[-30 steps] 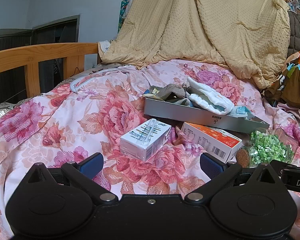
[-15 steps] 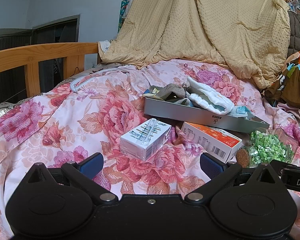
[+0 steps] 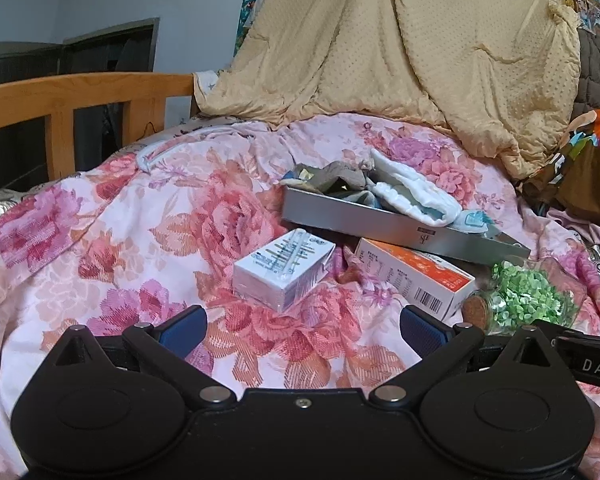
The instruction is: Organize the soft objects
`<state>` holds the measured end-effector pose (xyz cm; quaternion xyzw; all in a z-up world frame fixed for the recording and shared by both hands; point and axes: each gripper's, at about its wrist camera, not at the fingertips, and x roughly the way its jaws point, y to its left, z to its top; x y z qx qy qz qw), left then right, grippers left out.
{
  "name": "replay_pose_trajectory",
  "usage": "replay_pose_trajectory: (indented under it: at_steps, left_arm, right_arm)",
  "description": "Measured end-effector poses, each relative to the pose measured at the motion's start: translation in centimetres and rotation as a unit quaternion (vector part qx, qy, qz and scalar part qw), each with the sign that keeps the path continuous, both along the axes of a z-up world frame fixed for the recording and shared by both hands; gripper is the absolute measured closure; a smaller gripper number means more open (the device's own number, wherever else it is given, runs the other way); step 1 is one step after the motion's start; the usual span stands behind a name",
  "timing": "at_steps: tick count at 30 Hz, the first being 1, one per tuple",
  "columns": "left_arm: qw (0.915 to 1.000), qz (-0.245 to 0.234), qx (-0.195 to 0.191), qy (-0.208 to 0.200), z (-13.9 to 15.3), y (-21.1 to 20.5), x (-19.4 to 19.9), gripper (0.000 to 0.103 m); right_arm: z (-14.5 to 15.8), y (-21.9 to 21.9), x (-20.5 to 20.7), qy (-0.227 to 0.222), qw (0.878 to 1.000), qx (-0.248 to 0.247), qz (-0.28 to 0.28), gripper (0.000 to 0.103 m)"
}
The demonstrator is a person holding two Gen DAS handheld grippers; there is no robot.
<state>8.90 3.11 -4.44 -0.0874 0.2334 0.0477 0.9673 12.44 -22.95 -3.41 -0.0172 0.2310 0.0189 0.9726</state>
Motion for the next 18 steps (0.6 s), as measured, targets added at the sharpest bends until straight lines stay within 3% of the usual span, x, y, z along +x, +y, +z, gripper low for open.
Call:
replay_pose_trajectory:
  at_steps: [5, 18]
  left_arm:
    - [0.9999, -0.003, -0.017, 0.003, -0.08, 0.54, 0.05, 0.001]
    - [0.9999, -0.012, -0.012, -0.003, 0.10, 0.28, -0.04, 0.001]
  right_arm:
    - [0.03, -0.02, 0.02, 0.000, 1.000, 0.000, 0.000, 0.000]
    - [-0.14, 0.06, -0.01, 0.002, 1.000, 0.000, 0.000, 0.000]
